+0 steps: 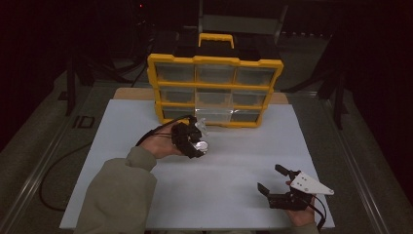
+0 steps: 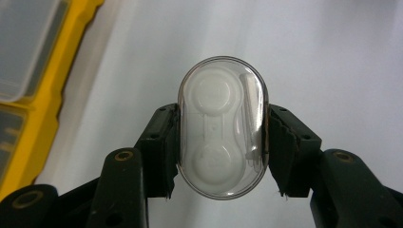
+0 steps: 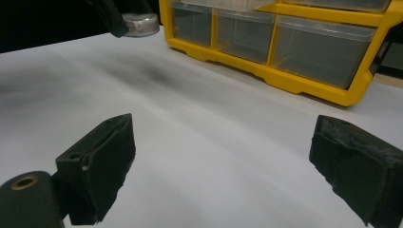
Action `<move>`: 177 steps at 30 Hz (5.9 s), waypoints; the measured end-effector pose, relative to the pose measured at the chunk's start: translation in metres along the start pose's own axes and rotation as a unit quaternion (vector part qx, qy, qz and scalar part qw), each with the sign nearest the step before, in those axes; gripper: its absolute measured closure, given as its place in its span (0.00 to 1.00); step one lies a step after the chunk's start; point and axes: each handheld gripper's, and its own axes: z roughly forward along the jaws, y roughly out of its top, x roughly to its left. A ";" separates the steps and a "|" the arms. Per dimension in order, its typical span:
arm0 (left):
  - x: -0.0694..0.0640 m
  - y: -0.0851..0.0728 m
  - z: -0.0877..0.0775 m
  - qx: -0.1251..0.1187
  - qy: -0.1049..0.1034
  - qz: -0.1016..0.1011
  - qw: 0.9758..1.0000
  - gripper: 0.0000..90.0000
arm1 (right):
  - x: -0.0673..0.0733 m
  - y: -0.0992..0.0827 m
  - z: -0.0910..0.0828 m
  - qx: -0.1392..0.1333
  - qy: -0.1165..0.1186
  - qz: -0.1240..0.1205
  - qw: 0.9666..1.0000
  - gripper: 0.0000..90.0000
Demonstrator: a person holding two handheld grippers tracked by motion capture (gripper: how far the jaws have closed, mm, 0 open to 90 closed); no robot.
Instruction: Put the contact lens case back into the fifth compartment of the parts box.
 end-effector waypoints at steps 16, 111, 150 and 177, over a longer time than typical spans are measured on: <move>0.006 0.010 -0.019 -0.001 0.012 0.007 1.000 0.55 | 0.000 0.000 0.000 -0.001 0.000 0.002 1.000 0.09; 0.061 0.066 -0.105 -0.049 0.057 0.000 0.997 0.54 | -0.006 -0.002 0.000 -0.006 0.003 0.022 1.000 0.09; 0.084 0.083 -0.086 -0.058 0.078 -0.061 0.993 0.54 | -0.007 -0.001 0.000 -0.008 0.006 0.023 1.000 0.09; 0.085 0.070 -0.065 -0.061 0.110 -0.096 0.987 0.29 | -0.006 0.000 0.001 -0.010 0.007 0.019 1.000 0.09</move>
